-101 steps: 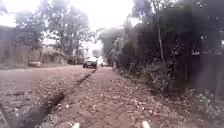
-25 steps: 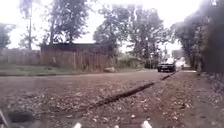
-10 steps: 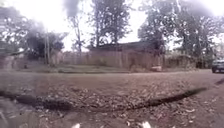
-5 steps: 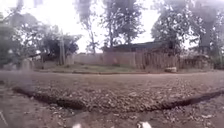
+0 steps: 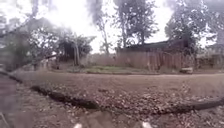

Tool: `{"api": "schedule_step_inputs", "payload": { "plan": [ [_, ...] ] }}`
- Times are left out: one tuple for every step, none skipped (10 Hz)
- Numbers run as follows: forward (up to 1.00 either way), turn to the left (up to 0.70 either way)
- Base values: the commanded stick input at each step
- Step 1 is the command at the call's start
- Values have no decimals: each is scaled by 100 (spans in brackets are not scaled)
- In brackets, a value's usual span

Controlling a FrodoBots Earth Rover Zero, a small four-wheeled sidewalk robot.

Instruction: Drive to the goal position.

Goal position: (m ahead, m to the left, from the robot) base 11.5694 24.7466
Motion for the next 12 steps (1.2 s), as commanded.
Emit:
{"api": "schedule_step_inputs", "payload": {
  "plan": [
    [0, 50],
    [0, 50],
    [0, 50],
    [0, 50],
    [0, 50],
    [0, 50],
    [0, 50],
    [0, 50],
    [0, 50],
    [0, 50],
    [0, 50],
    [0, 50]
  ]
}}
